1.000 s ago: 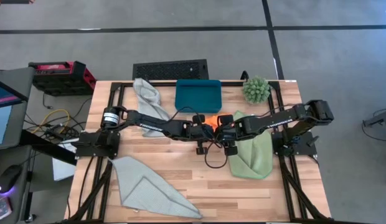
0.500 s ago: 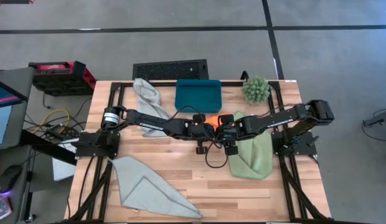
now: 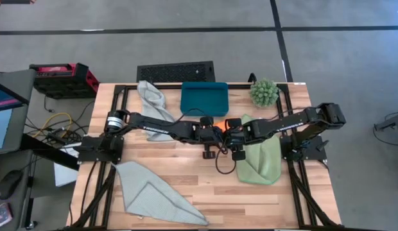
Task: Fold microfiber towels
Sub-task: Put the orange microfiber cloth in the blue bin
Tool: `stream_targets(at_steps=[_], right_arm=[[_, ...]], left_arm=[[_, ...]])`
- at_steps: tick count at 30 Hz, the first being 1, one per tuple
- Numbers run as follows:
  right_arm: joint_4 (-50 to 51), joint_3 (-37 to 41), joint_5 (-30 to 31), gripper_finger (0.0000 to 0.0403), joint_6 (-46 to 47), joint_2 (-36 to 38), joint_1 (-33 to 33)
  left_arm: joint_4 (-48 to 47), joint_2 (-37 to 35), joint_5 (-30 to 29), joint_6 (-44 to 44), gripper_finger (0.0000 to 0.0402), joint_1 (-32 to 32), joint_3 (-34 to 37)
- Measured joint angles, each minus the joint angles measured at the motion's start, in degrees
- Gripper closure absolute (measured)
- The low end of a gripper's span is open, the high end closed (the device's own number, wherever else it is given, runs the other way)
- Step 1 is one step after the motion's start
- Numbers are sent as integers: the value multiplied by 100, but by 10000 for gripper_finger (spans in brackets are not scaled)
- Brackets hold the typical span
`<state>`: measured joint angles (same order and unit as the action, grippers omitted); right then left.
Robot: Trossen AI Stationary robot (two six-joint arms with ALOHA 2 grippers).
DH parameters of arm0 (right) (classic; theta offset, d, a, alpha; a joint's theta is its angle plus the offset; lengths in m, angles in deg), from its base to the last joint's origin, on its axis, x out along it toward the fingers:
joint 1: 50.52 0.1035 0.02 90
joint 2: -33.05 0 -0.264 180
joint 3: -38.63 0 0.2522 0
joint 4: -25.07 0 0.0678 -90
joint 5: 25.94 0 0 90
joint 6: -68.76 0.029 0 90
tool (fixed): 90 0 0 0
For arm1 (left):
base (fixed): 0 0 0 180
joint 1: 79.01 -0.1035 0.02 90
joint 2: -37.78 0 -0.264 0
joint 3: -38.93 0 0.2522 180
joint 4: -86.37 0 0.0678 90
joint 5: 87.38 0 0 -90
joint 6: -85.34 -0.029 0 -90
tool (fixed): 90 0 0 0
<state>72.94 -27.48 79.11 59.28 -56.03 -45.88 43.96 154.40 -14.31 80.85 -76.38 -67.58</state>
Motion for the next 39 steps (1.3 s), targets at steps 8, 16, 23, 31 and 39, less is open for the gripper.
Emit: stream_targets(at_steps=[8, 16, 23, 31, 39], right_arm=[[259, 36, 1, 232, 3, -50, -4], [538, 36, 2, 285, 261, -47, -113], [531, 36, 2, 306, 237, -39, -105], [362, 36, 3, 389, 136, -35, -16], [318, -2, 26, 394, 42, 101, 45]], left_arm=[[-23, -298, 11, 58, 401, 23, -66], [-299, -577, 15, -65, 401, 90, -40], [-649, -814, -25, 70, 401, 111, -24], [-1005, -825, -71, 235, 401, 111, -24], [-1640, -815, -569, 622, 401, 110, -20]])
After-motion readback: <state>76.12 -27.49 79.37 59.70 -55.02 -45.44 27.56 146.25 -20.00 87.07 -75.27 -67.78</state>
